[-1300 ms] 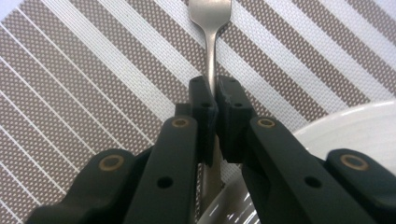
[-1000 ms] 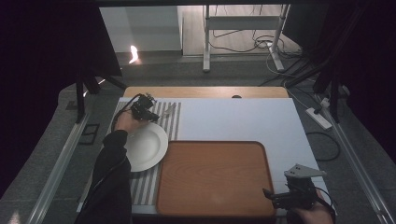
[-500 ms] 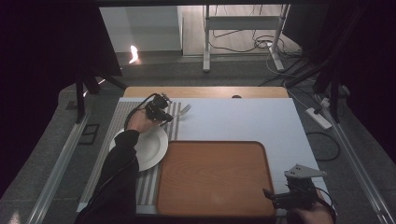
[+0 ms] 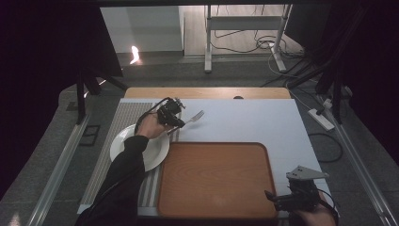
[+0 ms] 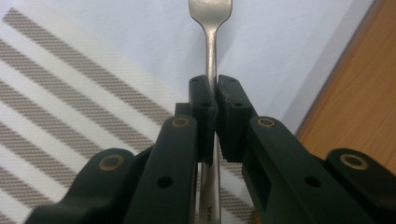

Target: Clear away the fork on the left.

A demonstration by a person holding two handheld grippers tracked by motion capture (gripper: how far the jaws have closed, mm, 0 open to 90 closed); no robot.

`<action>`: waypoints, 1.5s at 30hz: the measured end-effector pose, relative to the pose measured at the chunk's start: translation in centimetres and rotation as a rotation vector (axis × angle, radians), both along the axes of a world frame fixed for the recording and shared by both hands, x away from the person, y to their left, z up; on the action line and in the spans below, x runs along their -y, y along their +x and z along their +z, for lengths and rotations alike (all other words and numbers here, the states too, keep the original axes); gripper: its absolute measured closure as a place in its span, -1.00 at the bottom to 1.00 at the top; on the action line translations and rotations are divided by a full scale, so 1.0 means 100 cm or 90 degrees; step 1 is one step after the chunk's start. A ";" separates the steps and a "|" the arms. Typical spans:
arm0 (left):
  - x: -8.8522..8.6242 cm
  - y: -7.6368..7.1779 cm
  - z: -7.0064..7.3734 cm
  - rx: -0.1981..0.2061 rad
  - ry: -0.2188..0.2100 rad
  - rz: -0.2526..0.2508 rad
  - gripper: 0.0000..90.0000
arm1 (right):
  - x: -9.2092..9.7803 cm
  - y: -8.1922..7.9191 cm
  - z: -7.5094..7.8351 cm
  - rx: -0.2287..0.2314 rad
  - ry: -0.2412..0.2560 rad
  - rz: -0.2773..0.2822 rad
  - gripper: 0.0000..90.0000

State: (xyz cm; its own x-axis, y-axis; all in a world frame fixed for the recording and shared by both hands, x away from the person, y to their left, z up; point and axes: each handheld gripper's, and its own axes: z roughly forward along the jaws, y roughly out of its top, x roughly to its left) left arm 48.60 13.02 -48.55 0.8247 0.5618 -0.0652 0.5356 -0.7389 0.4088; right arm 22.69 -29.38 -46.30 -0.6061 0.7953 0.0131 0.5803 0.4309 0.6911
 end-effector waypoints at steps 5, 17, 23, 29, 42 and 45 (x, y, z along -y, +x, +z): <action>0.012 -0.010 -0.002 -0.009 0.005 -0.002 0.90 | 0.000 0.000 0.000 0.000 -0.001 0.001 -1.00; 0.038 -0.038 -0.002 -0.021 0.007 -0.013 0.90 | -0.001 0.000 0.000 0.000 -0.001 0.004 -1.00; 0.050 -0.056 -0.005 -0.027 0.017 -0.023 0.90 | -0.001 0.000 0.000 0.000 -0.002 0.005 -1.00; 0.053 -0.079 -0.007 -0.028 0.020 -0.023 0.90 | -0.001 0.000 0.000 0.000 -0.002 0.006 -1.00; 0.043 -0.134 -0.003 -0.046 -0.008 -0.003 0.90 | -0.002 0.000 0.000 0.002 -0.005 0.010 -1.00; 0.042 -0.143 -0.007 -0.055 -0.007 0.006 0.90 | -0.002 0.000 0.000 0.003 -0.006 0.011 -1.00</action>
State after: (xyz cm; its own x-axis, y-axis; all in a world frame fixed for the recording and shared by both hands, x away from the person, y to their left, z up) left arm 34.30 8.84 -49.30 0.8102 0.5686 -0.1424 0.5766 -0.7294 0.3680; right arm 22.69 -29.17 -46.30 -0.6198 0.7847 0.0028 0.5693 0.4472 0.6898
